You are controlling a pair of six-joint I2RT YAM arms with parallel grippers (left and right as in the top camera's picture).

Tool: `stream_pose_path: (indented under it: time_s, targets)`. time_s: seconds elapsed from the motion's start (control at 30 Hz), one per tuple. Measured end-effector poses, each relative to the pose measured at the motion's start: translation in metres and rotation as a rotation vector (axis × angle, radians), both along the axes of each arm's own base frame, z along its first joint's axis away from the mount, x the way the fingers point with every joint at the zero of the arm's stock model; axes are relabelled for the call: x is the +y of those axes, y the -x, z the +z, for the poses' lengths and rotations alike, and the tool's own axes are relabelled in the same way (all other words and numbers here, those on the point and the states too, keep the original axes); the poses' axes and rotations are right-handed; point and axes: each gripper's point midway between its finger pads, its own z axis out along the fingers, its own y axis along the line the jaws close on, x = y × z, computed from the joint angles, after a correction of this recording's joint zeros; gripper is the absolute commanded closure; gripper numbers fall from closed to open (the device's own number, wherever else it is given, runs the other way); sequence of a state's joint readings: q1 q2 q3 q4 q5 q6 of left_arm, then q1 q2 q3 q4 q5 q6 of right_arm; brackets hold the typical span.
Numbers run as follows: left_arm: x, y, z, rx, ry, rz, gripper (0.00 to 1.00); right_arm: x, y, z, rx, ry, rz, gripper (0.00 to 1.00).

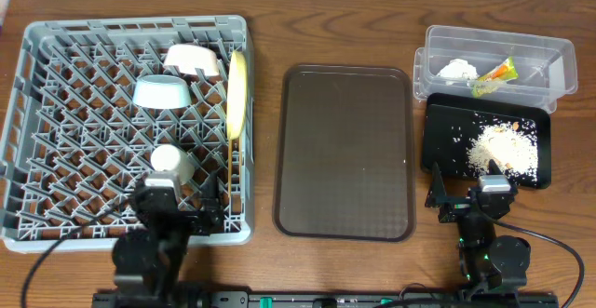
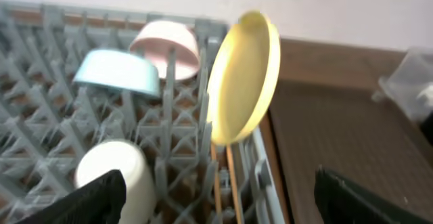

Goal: Sort waste into correct bins and load items into the dishwasher

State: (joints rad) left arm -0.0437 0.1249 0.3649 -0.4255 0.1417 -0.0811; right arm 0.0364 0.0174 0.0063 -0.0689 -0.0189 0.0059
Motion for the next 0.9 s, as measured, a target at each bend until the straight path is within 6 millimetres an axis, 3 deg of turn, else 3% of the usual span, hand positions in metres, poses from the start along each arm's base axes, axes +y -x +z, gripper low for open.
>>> stream_pose_path:
  time_s: [0.13, 0.37, 0.53, 0.9]
  targets:
    - [0.000, -0.011, -0.014, -0.101, 0.002, 0.006, 0.10, 0.000, 0.000, 0.000, 0.000, 0.000, 0.000, 0.01]
    - [0.009, -0.027, -0.020, -0.245, 0.002, 0.059, 0.10, 0.000, 0.000, 0.000, 0.000, 0.000, 0.000, 0.01]
    - [0.014, -0.028, -0.046, -0.167, -0.011, 0.090, 0.10, 0.000, 0.000, 0.000, -0.001, 0.000, 0.000, 0.01]
    - [0.014, -0.028, -0.046, -0.167, -0.010, 0.091, 0.10, 0.000, 0.000, 0.000, 0.000, 0.000, 0.000, 0.01]
